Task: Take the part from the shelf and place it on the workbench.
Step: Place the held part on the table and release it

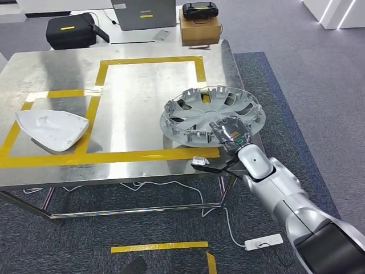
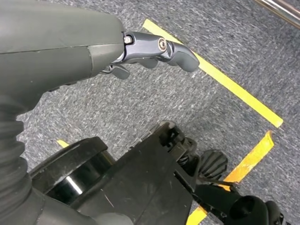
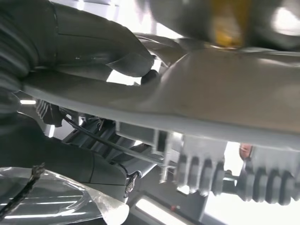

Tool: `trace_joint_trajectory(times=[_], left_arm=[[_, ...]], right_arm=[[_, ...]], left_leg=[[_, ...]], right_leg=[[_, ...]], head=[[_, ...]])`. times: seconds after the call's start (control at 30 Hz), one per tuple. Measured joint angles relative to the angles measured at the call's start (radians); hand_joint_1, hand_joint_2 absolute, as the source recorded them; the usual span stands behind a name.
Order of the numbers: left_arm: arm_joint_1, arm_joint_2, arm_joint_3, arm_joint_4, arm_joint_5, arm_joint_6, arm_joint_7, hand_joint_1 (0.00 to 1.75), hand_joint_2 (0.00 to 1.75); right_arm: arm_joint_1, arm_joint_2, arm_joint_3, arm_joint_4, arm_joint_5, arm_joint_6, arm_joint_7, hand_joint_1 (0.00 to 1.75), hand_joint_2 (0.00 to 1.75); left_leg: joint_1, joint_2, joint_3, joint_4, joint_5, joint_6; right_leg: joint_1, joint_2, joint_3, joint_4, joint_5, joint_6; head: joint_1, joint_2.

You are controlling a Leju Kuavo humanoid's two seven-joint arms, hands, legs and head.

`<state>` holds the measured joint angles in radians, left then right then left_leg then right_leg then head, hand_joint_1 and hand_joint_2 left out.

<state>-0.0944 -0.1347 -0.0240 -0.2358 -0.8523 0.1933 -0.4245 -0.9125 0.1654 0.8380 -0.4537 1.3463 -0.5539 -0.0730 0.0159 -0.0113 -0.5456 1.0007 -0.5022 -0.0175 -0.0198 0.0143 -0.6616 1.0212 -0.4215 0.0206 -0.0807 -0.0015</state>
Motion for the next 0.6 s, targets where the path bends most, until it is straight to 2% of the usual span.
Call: trace_joint_trajectory(times=[0.2,0.6], left_arm=[[-0.006,-0.007,0.000,0.000,-0.006,-0.003,0.008,0.00,1.75],[-0.006,-0.010,-0.002,0.000,-0.008,-0.011,0.010,0.00,1.75]], right_arm=[[0.010,0.061,0.005,-0.020,0.013,0.001,-0.011,1.75,1.75],[0.028,0.103,0.011,-0.043,0.017,0.006,-0.033,1.75,1.75]], left_leg=[[0.000,0.000,0.000,0.000,0.000,0.000],[0.000,0.000,0.000,0.000,0.000,0.000]], right_leg=[[0.000,-0.001,0.000,0.000,0.000,0.000],[0.000,-0.001,0.000,0.000,0.000,0.000]], head=[[0.000,0.000],[0.000,0.000]])
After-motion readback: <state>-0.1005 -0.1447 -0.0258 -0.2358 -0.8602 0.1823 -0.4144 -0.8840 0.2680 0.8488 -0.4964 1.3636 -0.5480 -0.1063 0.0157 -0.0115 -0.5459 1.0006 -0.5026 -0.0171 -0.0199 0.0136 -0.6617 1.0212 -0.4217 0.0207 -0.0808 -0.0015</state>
